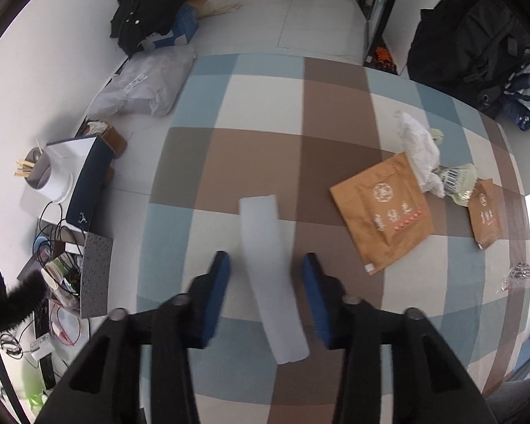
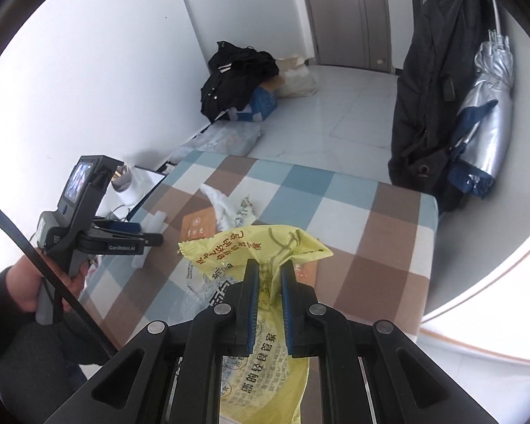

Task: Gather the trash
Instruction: 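Grasp the white foam strip with the left gripper while the right holds the bag, then carry the foam strip and yellow bag to the white bin with both grippers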

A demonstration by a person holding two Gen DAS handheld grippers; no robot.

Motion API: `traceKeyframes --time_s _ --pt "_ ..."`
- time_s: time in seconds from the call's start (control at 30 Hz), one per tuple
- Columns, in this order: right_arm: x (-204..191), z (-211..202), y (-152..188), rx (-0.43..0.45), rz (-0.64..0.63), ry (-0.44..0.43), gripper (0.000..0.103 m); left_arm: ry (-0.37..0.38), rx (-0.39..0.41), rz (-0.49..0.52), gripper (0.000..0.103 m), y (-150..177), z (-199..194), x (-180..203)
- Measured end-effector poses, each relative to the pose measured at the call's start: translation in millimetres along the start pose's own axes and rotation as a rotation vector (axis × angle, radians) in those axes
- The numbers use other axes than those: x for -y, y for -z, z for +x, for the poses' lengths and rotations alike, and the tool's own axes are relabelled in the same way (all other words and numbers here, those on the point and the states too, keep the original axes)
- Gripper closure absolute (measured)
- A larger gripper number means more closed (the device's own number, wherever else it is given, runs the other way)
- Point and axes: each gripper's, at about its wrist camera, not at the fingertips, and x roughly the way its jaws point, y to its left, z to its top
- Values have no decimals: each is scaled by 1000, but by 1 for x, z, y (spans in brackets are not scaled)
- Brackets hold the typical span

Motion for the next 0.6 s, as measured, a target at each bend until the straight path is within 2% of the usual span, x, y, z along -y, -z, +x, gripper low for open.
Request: traceKeyframes --time_s 0.07,0.17,0.3,0.6 --pt "0 -6 2 9 19 2 92 -4 -1 10 86 2 -1 4" --pt "0 -14 2 28 51 -1 92 -19 13 31 92 4 -3 7" --pt "-8 -22 1 58 37 6 92 -7 10 43 93 6 -4 10" --pt "-27 -56 23 96 105 -32 92 92 17 31 93 12 -16 5"
